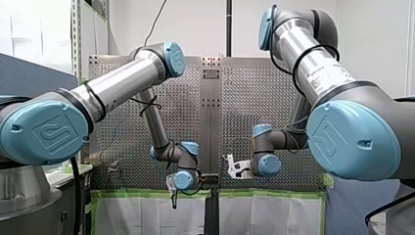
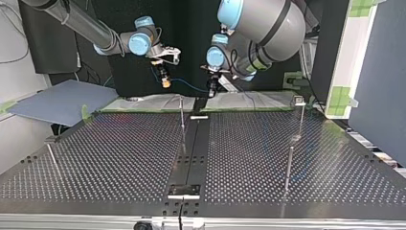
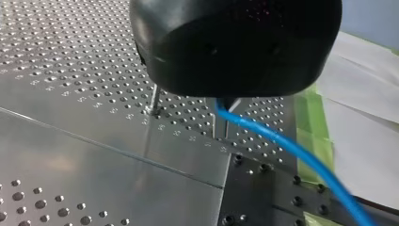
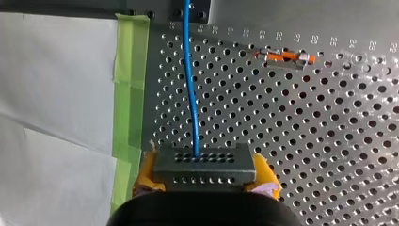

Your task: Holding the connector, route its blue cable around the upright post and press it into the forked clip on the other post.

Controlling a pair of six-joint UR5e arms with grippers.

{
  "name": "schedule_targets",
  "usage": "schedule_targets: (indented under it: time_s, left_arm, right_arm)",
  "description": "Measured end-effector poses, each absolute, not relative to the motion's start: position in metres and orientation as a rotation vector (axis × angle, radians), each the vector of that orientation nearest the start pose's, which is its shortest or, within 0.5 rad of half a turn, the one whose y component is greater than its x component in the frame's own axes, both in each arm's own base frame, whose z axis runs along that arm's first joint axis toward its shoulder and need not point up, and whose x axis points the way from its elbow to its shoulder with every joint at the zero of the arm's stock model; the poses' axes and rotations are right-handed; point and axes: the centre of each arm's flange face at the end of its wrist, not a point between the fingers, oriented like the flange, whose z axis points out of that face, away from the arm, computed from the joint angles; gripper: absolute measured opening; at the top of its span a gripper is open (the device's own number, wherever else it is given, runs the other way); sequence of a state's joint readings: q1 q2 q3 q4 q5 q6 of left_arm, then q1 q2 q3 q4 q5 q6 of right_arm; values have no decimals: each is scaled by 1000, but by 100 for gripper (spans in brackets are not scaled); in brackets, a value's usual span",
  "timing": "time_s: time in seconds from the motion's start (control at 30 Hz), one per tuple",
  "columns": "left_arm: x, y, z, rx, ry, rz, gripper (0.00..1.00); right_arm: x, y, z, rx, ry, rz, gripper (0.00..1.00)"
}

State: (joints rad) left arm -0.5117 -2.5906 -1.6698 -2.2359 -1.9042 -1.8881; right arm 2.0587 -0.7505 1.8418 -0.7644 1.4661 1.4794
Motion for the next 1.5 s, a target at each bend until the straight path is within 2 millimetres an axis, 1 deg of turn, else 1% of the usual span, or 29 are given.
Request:
schedule_targets:
  time_s: [0.17, 0.3, 0.4, 0.63, 0.83, 1.0, 1.13, 1.3, 1.5]
  left_arm:
    - [464, -388, -88, -36, 1792, -269, 0]
    - [453, -396, -88, -15, 1790, -268, 0]
    - [448, -405, -84, -8, 1778, -275, 0]
    - [433, -431, -62, -12, 1733, -296, 0]
    - [427, -437, -58, -5, 1728, -297, 0]
    - [424, -443, -57, 7, 1724, -299, 0]
    - [429, -449, -52, 7, 1710, -308, 0]
    - [434, -457, -47, 9, 1697, -320, 0]
    - [437, -461, -44, 7, 1687, -330, 0]
  right_arm:
    - [386, -423, -19, 1939, -962, 1355, 0]
    - [385, -425, -17, 1933, -965, 1354, 0]
    - [384, -426, -16, 1930, -967, 1353, 0]
    - [380, -429, -16, 1921, -978, 1342, 0]
    - [374, -435, -12, 1906, -990, 1333, 0]
    - [370, -442, 0, 1882, -994, 1341, 0]
    - [366, -448, 7, 1865, -1002, 1347, 0]
    - [362, -451, 8, 1857, -1014, 1346, 0]
    - [358, -455, 9, 1847, -1028, 1349, 0]
